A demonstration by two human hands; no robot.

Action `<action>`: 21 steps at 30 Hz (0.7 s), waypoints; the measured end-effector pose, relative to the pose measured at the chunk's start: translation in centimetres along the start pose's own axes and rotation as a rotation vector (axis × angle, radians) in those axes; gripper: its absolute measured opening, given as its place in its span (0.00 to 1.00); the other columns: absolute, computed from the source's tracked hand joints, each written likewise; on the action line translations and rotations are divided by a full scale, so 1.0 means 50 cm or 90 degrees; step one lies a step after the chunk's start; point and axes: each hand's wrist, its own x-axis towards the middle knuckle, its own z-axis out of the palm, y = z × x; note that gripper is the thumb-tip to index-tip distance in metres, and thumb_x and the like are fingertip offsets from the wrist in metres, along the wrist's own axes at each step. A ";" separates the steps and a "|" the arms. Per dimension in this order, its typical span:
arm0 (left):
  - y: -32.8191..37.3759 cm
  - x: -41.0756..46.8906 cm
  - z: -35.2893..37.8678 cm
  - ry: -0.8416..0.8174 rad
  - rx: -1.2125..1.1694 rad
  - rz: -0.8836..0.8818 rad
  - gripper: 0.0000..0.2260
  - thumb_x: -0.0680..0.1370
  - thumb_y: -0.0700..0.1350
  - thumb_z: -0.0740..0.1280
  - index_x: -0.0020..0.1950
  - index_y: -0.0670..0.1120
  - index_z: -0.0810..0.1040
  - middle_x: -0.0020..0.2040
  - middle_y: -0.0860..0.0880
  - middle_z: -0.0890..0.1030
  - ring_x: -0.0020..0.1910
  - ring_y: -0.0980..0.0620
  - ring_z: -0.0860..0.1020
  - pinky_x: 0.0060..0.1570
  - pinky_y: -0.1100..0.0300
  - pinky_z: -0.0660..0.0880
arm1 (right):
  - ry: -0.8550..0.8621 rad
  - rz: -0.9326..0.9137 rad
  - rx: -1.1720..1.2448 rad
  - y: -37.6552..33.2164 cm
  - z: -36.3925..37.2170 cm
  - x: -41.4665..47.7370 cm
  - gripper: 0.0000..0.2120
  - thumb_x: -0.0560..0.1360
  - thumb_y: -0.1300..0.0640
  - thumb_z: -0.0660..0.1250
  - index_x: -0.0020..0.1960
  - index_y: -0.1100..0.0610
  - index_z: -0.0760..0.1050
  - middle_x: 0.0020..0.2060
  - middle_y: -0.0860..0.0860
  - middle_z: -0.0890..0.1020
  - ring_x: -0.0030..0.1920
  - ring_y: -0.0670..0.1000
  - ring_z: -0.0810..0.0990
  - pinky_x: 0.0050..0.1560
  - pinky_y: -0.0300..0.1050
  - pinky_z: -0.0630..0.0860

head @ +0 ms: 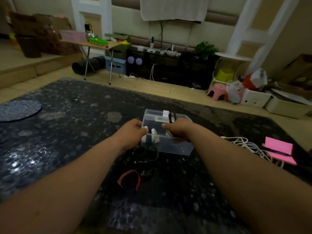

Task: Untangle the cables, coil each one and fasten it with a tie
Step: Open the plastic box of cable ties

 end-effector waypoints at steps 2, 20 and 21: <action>-0.001 0.000 -0.001 -0.002 0.002 0.004 0.05 0.83 0.51 0.68 0.54 0.51 0.78 0.51 0.46 0.86 0.50 0.44 0.85 0.54 0.42 0.83 | -0.003 0.021 -0.055 -0.002 -0.015 -0.005 0.34 0.82 0.41 0.69 0.77 0.63 0.67 0.64 0.60 0.77 0.54 0.59 0.81 0.58 0.54 0.82; 0.003 -0.006 0.001 -0.026 0.046 0.005 0.10 0.84 0.55 0.66 0.59 0.50 0.77 0.54 0.46 0.84 0.52 0.44 0.83 0.57 0.39 0.82 | 0.003 -0.118 -0.104 0.014 -0.002 -0.005 0.08 0.81 0.61 0.72 0.59 0.55 0.82 0.55 0.52 0.84 0.53 0.51 0.84 0.55 0.48 0.83; 0.001 -0.005 0.002 -0.025 0.048 0.008 0.10 0.84 0.55 0.66 0.58 0.50 0.77 0.53 0.46 0.84 0.52 0.44 0.83 0.57 0.40 0.82 | 0.003 -0.139 -0.159 0.016 -0.002 -0.003 0.10 0.81 0.60 0.71 0.62 0.54 0.82 0.57 0.51 0.83 0.55 0.50 0.82 0.56 0.47 0.80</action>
